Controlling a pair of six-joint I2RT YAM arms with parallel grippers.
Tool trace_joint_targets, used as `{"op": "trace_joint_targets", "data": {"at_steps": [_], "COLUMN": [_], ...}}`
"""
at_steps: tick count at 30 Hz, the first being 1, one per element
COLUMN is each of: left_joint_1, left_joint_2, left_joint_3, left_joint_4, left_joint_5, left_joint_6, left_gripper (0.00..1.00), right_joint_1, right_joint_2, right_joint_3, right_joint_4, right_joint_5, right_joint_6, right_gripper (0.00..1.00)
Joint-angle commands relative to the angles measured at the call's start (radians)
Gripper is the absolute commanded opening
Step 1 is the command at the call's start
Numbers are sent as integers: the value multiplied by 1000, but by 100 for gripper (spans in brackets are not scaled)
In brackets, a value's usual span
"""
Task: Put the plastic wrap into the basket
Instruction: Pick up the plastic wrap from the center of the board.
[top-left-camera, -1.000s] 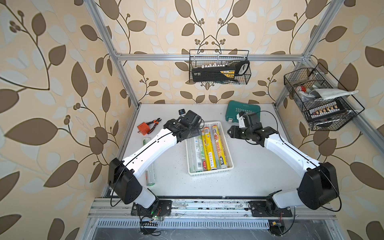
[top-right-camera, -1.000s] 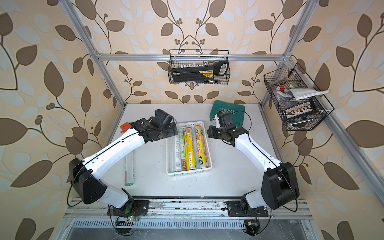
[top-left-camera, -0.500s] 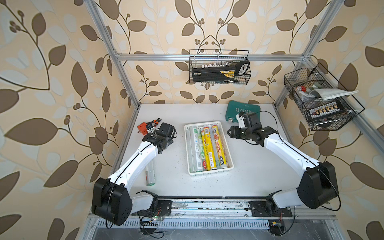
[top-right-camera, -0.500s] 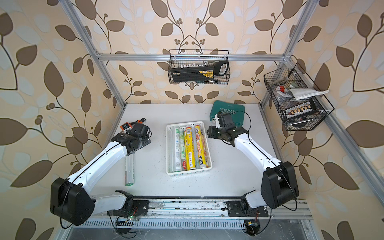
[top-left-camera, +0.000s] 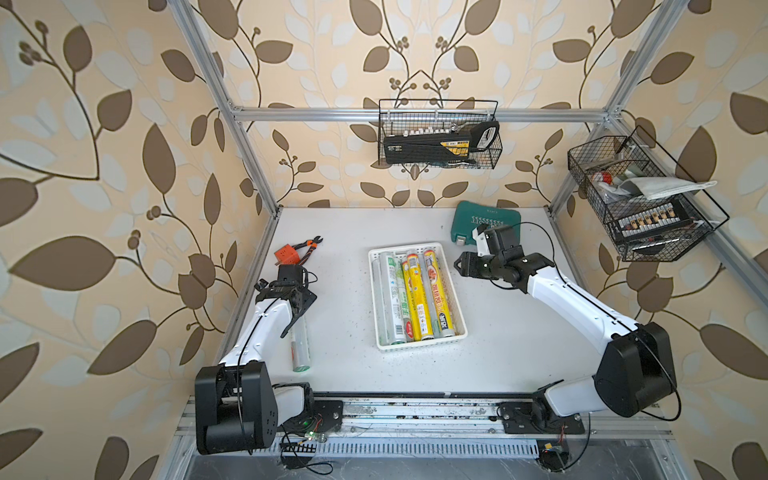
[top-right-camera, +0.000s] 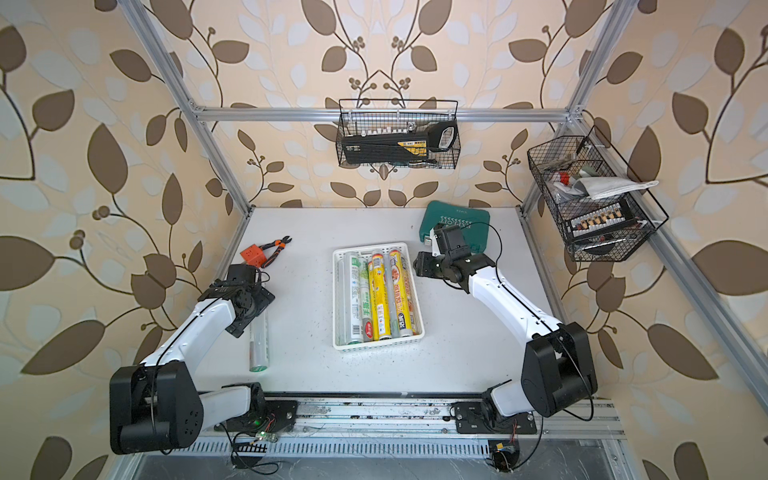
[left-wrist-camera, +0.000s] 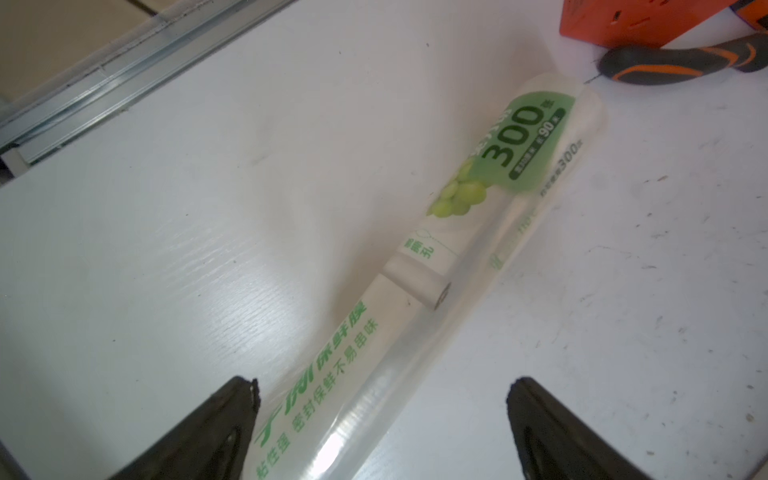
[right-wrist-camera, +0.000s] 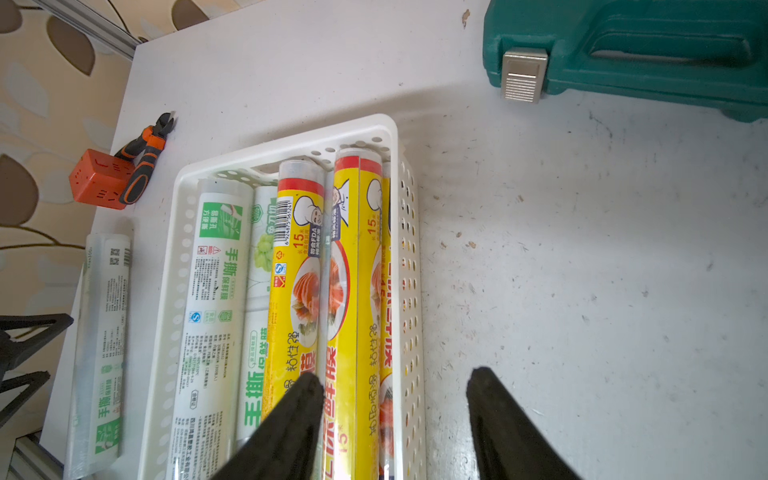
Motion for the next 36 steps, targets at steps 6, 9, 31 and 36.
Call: {"op": "trace_joint_targets", "data": {"at_steps": [6,9,31,36], "left_joint_1": [8,5,-56,-86], "left_joint_2": [87,150,367,388], "left_joint_3": [5,47,181,197], "left_joint_4": [114,92,26,18], "left_joint_5": [181,240,251,254], "left_joint_6": [110,144,243,247], "left_gripper": [99,99,76,70], "right_joint_1": [-2,-2,-3,-1], "right_joint_2": [14,15,32,37], "right_joint_3": [-12,-11,-3,-3], "right_joint_4": [5,7,10,8], "right_joint_5": [-13,-14,-24,-25], "right_joint_6": [13,15,16,16], "right_gripper": [59,59,59,59]}}
